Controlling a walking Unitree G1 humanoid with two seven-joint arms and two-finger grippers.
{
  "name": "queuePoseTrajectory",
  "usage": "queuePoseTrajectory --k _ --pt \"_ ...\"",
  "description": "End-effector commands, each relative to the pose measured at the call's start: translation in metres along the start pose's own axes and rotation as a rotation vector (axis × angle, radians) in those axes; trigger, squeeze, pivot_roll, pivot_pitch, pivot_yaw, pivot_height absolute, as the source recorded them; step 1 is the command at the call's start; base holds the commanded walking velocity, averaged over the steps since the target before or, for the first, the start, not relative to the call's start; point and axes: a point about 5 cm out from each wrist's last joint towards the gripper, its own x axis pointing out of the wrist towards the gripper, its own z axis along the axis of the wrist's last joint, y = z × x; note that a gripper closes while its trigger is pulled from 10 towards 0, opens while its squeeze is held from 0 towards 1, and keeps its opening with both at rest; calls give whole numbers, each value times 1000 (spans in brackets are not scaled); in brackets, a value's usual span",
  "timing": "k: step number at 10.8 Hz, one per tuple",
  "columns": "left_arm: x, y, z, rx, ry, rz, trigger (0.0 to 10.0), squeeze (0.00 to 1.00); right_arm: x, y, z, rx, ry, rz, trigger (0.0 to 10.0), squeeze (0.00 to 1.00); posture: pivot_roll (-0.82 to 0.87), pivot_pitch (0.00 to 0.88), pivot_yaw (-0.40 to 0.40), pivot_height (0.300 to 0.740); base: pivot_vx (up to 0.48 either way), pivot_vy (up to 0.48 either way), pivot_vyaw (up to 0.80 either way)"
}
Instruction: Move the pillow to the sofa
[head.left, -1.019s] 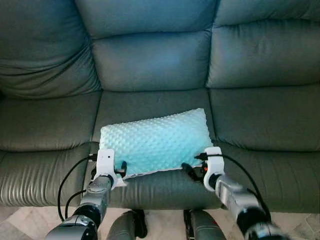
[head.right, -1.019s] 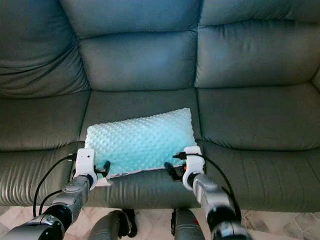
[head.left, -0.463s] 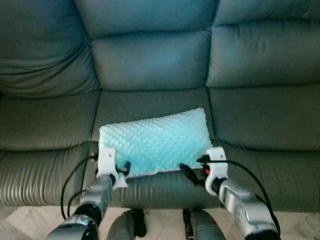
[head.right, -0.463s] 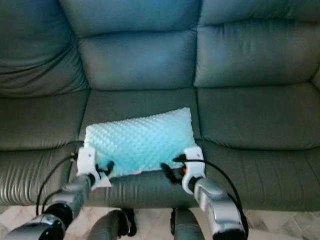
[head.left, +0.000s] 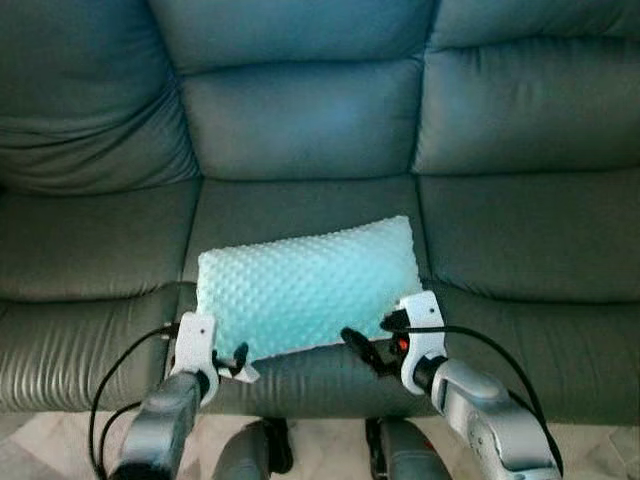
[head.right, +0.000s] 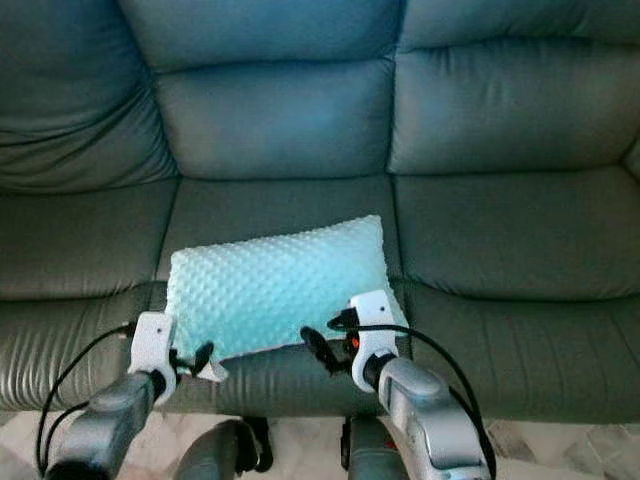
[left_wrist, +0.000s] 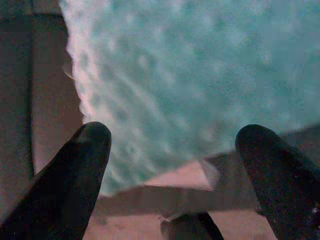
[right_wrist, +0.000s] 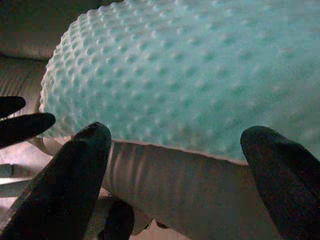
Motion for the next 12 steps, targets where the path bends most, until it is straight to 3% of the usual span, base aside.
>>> queuePoseTrajectory --k 1,3,4,5,8,9,12 --pt "-11 -3 -17 -4 87 -32 10000 0 -2 6 -3 6 21 9 10000 0 -252 359 94 740 0 0 0" --pt "-26 -23 -46 4 252 -145 10000 0 -3 6 -1 1 27 9 10000 0 -257 362 93 740 0 0 0" --pt "-34 -30 -53 15 294 -175 10000 0 -4 6 -1 -1 32 7 10000 0 -258 363 93 740 0 0 0" --pt "-33 -31 -60 31 319 -172 10000 0 -4 5 -2 1 40 3 10000 0 -254 365 93 740 0 0 0" --pt "-8 -26 -70 29 329 -117 10000 0 -2 9 0 4 40 6 10000 0 -273 375 82 740 0 0 0" --pt "2 -26 -72 84 325 -83 10000 0 -2 7 3 6 33 -2 10000 0 -279 381 80 740 0 0 0" --pt "11 -25 -75 57 299 -4 10000 0 -2 1 11 -6 14 -26 10000 0 -304 393 74 740 0 0 0"
